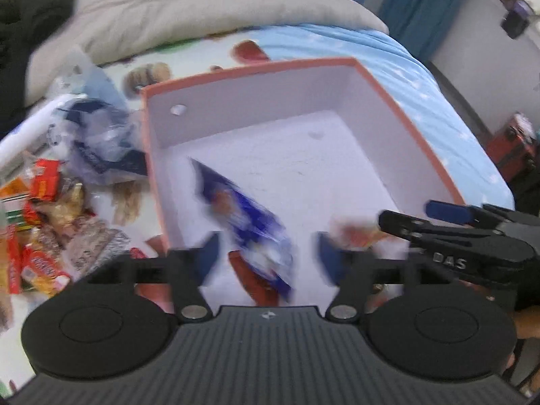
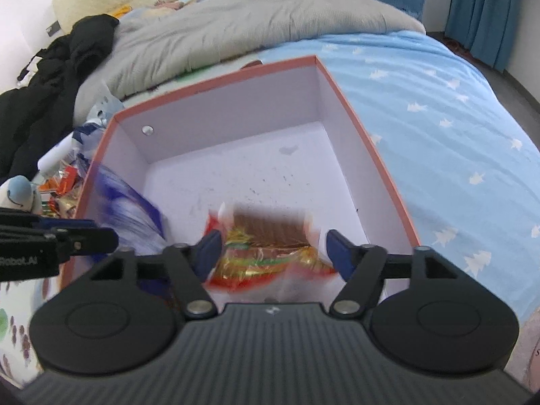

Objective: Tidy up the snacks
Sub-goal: 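Open both tools to drop the snacks into the pink box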

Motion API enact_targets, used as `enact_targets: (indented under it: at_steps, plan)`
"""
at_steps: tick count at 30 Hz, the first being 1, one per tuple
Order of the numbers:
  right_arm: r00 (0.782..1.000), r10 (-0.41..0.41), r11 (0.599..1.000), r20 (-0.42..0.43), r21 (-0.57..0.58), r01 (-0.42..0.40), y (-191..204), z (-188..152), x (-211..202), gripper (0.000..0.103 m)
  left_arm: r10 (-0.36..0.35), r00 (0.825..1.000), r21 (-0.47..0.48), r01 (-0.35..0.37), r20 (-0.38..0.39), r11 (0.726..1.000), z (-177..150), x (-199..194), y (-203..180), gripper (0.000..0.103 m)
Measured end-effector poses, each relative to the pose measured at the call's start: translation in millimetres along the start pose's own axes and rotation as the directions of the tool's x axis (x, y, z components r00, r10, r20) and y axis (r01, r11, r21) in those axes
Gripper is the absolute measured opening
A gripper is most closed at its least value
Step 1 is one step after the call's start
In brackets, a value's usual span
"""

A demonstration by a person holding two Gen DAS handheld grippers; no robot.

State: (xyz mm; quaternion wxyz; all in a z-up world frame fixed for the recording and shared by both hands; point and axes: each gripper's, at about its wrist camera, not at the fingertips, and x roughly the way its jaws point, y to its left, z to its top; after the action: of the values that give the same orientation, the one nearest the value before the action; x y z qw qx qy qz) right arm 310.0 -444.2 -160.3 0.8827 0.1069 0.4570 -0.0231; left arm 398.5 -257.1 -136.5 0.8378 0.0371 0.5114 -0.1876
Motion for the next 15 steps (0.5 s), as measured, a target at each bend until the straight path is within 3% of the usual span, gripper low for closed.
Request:
enact_targets:
  at_steps: [3, 8, 15]
  plan:
    - [1.000, -0.001, 1.000, 0.011, -0.002, 0.001, -1.0, -0.5, -7.2, 0.072, 0.041, 0.998, 0.007, -0.041, 0.040, 0.999, -2.0, -23.1, -0.6, 0.084]
    - [0.998, -0.008, 1.000, 0.057, 0.016, 0.007, -0.8, 0.9, -37.8, 0.075, 0.052, 0.994, -0.062, -0.046, 0.097, 0.997, -8.8, -81.5, -0.2, 0.088]
    - [0.988, -0.014, 1.000, 0.157, 0.003, 0.014, 15.2, -6.7, -102.1, 0.083, 0.083, 0.983, -0.134, -0.061, 0.166, 0.989, -37.5, -191.9, -9.9, 0.091]
